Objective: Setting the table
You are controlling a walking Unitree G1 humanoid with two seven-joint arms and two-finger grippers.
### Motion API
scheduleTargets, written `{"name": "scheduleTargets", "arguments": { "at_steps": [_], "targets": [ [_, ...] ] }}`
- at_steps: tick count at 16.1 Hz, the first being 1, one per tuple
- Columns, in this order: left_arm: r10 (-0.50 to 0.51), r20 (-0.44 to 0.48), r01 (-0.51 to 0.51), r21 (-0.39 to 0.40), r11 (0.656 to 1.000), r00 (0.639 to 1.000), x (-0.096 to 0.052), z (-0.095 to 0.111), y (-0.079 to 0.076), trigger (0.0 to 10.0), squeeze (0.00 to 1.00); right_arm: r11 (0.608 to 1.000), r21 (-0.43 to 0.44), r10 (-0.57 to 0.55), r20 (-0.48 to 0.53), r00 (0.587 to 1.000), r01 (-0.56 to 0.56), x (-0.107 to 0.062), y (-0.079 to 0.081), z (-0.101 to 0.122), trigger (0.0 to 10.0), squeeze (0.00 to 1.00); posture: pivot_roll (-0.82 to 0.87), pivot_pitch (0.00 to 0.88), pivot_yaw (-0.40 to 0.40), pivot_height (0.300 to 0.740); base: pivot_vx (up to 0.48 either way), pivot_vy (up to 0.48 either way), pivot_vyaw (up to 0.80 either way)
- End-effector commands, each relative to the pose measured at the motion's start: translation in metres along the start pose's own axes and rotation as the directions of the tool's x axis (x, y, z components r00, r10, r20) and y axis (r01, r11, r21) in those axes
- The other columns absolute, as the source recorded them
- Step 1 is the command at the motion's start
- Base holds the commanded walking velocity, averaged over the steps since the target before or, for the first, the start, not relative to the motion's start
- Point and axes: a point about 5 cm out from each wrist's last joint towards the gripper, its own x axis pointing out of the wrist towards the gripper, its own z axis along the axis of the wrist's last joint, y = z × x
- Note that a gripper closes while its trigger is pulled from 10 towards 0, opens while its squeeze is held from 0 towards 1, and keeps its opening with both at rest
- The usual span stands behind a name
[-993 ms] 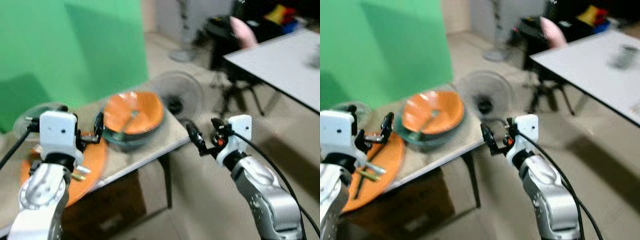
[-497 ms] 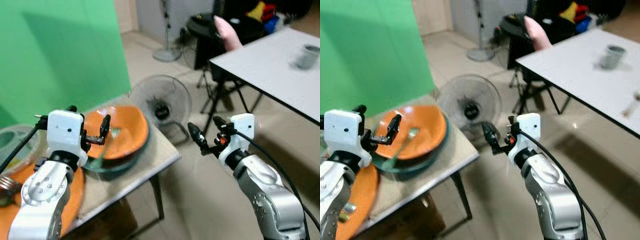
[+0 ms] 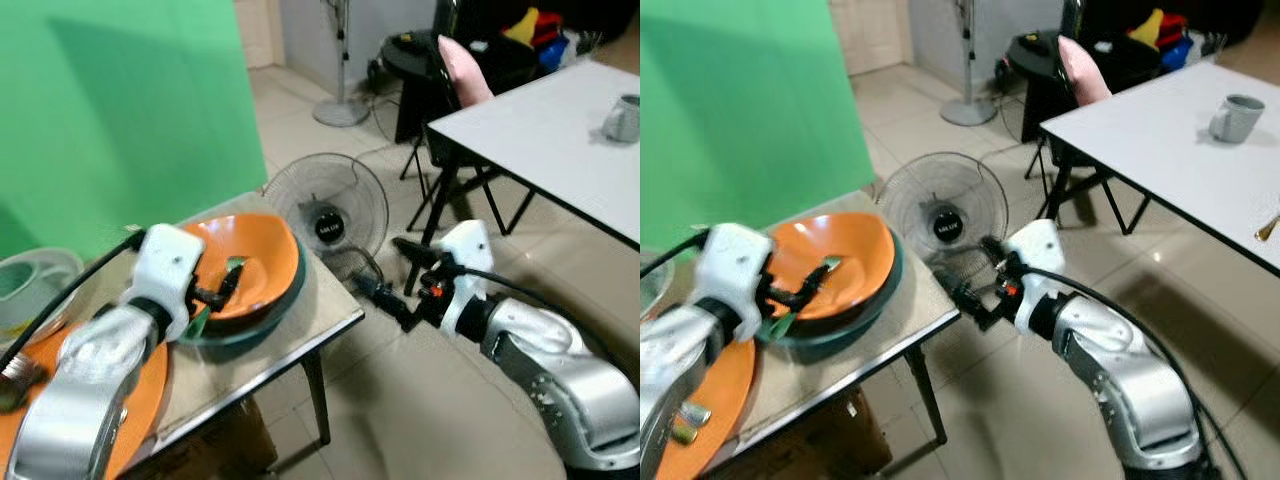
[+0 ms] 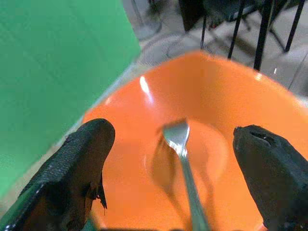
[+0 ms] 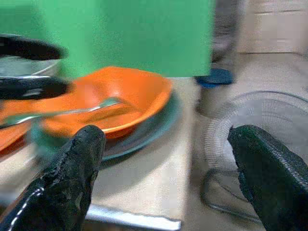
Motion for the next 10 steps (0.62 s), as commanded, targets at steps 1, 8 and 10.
{"name": "scheduleTargets", "arguments": {
  "at_steps": [1,8,10],
  "targets": [
    [0.001,-0.073,-0.003,-0.025,1.0,0.997,0.01,-0.005,0.009,10.0,0.0,0.997,-0.018,0.069,-0.025,0.997,-0.069,0.0,0.005,0.004,10.0,0.0,-0.07,0.003,0.063,0.74,0.0,0.0,0.0],
    [-0.137,-0.225,0.113,-0.116,0.987,0.965,0.046,-0.004,0.021,0.0,0.0,0.968,-0.075,0.23,-0.111,0.967,-0.239,-0.008,0.008,0.015,10.0,0.0,-0.09,0.002,0.063,0.74,0.0,0.0,0.0],
    [-0.147,-0.283,0.118,-0.12,0.986,0.948,0.047,-0.006,0.021,0.0,0.0,0.962,-0.074,0.25,-0.128,0.96,-0.261,-0.011,0.008,0.017,10.0,0.0,-0.09,0.003,0.064,0.74,0.0,0.0,0.0]
  ]
}}
